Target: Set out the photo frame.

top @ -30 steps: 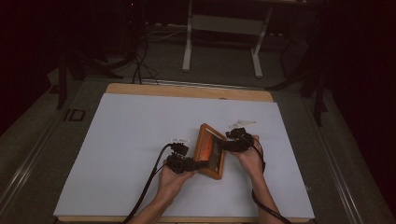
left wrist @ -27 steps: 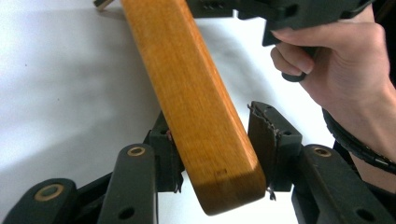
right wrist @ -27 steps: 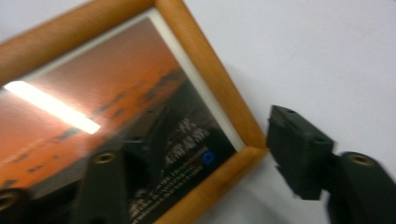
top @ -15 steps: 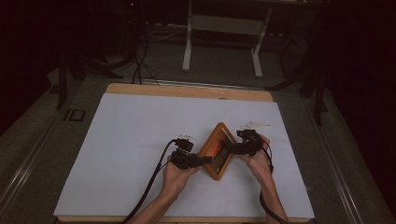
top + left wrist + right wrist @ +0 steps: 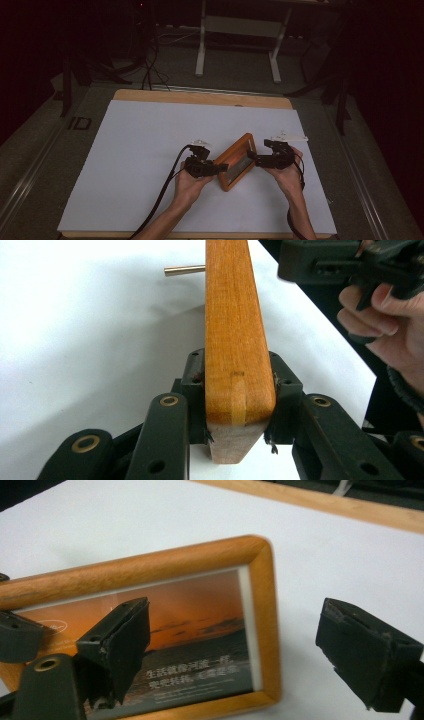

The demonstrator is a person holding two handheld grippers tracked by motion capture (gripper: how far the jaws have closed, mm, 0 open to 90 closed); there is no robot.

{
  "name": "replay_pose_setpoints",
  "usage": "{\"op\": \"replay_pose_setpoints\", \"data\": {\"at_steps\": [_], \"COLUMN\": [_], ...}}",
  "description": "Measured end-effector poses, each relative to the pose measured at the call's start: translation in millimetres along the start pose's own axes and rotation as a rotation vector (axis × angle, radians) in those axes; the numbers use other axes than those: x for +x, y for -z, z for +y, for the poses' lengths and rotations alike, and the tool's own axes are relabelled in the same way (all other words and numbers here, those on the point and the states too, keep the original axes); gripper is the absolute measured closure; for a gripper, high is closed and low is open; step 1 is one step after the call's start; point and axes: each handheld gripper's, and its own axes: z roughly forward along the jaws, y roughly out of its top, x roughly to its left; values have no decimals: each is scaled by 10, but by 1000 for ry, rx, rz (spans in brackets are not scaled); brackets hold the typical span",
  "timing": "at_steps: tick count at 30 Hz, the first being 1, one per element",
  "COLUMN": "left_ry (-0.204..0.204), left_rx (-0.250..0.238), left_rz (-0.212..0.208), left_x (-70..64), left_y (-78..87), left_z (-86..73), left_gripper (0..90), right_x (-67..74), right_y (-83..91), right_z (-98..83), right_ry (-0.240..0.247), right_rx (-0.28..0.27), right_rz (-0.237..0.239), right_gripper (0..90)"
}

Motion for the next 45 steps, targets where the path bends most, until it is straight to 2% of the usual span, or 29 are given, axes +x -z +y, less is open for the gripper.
{"op": "replay_pose_setpoints", "data": {"at_steps": [2,3,4,5,6,7,9,10,12,13,18,25,28,29,30,31,32,33,35,38,40,45], "left_ry": [-20,-45,-45,-67,-67,-88,-88,-110,-137,-137,-216,-298,-341,-351,-356,-359,-362,-367,-386,-420,-441,-469], "left_rx": [0,-1,-1,-2,-2,-6,-6,-10,-18,-18,-20,-14,-10,-12,-13,-11,-11,-11,-9,-10,-7,-6], "left_rz": [5,11,11,15,15,17,17,21,17,17,18,8,3,0,-4,-7,-10,-12,-14,-18,-29,-49], "left_x": [3,4,4,9,9,19,19,32,68,68,118,180,187,192,198,204,207,206,196,159,141,119], "left_y": [26,57,57,96,96,145,145,196,273,273,407,561,610,624,639,656,672,687,719,760,782,812], "left_z": [9,21,21,37,37,56,56,71,90,90,119,151,158,160,161,166,171,178,197,227,248,290], "left_gripper": [691,691,691,691,691,691,691,691,691,691,691,691,691,691,691,691,691,691,691,691,690,690], "right_x": [3,10,15,22,22,36,48,48,90,90,137,197,246,261,261,275,305,305,326,353,390,454], "right_y": [41,72,85,93,93,100,100,100,90,90,89,74,59,56,56,56,58,58,65,69,58,22], "right_z": [15,30,36,42,42,50,54,54,62,62,92,129,162,169,169,175,191,191,211,246,264,275], "right_ry": [3,10,13,16,16,29,39,39,69,69,76,100,116,120,120,129,142,142,141,141,158,173], "right_rx": [-10,-18,-19,-20,-20,-18,-15,-15,-7,-7,-6,-14,-19,-23,-23,-29,-43,-43,-61,-79,-74,-64], "right_rz": [-2,-4,-5,-3,-3,5,1,1,1,1,16,21,32,33,33,35,36,36,39,51,65,89], "right_gripper": [159,171,186,198,198,232,232,263,373,373,497,582,659,697,697,742,827,827,896,899,899,898]}}
